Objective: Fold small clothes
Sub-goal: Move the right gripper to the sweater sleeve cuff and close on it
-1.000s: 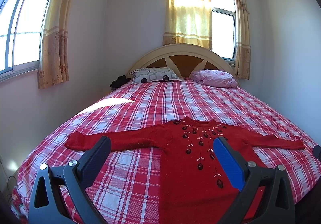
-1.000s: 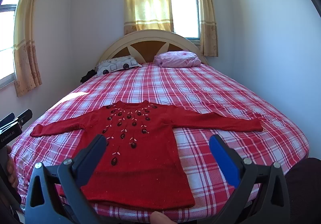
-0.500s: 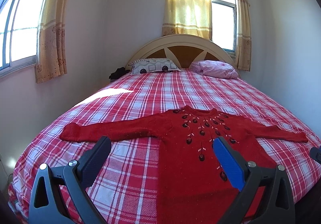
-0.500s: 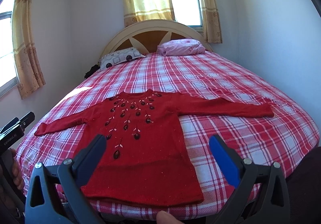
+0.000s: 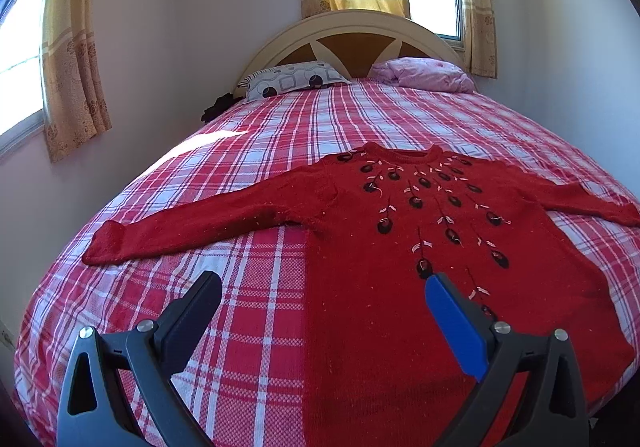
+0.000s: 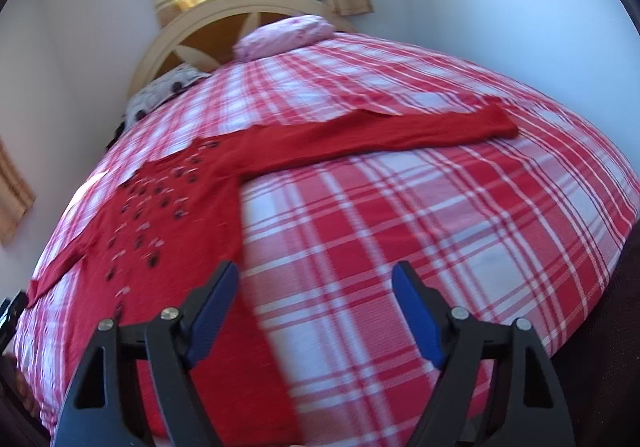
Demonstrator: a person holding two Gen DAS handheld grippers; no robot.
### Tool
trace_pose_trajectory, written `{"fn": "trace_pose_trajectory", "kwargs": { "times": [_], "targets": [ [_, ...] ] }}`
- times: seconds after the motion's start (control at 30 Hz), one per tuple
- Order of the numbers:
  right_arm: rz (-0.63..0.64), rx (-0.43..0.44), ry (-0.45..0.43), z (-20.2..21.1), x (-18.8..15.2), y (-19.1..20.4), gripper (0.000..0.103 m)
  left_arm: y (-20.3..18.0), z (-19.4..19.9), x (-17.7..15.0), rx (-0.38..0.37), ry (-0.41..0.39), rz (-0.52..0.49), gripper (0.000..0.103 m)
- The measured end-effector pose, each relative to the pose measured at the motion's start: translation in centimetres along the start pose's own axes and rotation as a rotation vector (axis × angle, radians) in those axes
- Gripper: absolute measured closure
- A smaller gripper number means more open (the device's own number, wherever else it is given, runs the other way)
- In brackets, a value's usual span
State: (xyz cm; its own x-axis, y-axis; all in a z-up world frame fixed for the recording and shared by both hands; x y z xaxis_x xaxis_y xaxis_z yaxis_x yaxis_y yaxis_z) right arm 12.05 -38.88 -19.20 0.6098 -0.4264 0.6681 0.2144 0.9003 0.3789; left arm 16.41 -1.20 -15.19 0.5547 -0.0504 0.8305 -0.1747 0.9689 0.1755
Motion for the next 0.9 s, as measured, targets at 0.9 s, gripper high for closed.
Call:
{"fn": "trace_pose_trajectory", "kwargs": {
  "times": [0.9],
  "targets": [
    [-0.436,-0.158,-0.075,-5.4,11.5,-20.6,0.05,-2.1,-12.1,2.0,-0.017,0.119,-0.03,0.001]
  ]
}}
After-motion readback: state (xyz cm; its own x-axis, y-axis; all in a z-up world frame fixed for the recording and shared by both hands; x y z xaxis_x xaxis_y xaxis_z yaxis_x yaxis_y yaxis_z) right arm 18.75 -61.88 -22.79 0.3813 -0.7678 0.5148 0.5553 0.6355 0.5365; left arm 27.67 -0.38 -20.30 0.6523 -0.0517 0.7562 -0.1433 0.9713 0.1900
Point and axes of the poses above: each gripper's, at about its wrist camera, not at the fingertips, and z roughly against the way its jaws point, y to its left, x to its top, the point moved 7 cm from there along -z, roughly the way its jaws point, and after that the axes turned 11 degrees about x, right-handed, at the moved point
